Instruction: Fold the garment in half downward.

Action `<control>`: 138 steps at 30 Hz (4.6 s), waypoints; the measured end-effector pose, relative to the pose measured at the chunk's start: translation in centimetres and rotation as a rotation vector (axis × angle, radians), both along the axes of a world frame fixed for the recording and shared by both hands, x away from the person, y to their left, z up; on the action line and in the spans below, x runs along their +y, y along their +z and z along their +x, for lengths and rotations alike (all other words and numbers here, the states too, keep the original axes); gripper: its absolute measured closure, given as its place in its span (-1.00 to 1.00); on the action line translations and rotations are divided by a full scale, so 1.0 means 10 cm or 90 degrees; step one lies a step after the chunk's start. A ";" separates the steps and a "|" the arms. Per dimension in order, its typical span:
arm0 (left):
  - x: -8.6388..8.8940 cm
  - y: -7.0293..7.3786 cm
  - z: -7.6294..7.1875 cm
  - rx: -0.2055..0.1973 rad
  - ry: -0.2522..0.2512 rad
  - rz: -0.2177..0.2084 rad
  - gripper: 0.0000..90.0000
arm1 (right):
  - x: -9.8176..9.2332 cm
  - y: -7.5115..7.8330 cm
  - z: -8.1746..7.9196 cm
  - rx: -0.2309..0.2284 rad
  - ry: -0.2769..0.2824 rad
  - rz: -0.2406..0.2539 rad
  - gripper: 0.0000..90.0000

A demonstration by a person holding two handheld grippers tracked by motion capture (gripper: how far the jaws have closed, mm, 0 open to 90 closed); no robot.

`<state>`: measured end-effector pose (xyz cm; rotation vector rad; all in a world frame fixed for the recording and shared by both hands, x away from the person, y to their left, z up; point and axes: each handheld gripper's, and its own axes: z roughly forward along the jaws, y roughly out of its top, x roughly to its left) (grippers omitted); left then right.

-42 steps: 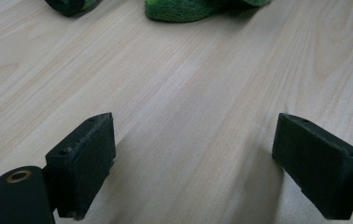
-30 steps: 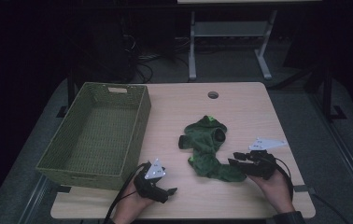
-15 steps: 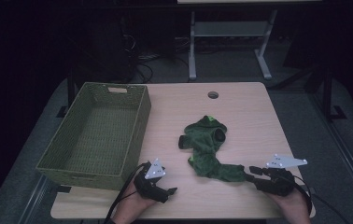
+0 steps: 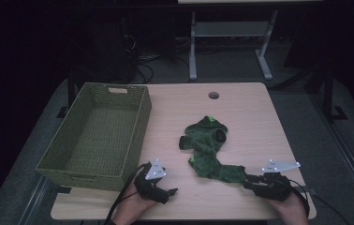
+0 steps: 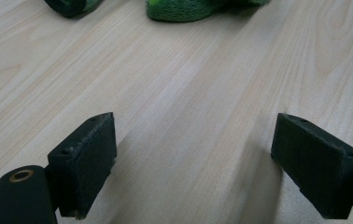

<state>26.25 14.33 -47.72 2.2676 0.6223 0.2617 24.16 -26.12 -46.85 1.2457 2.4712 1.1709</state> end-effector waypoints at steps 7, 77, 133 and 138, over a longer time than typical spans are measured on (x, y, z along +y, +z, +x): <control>0.00 0.00 0.00 -0.001 0.000 0.000 -0.70 | -0.02 0.00 0.03 0.007 0.006 0.004 0.90; -0.02 0.00 0.01 0.001 -0.002 0.002 -0.71 | 1.17 0.25 0.95 -0.044 0.144 0.009 0.99; -0.38 0.53 0.54 -0.012 -0.005 -0.034 -0.54 | 0.60 0.58 1.25 -0.057 0.000 -0.014 0.12; -0.41 0.62 0.68 -0.016 -0.002 -0.050 -0.44 | 0.56 0.63 1.36 -0.058 -0.014 -0.016 0.11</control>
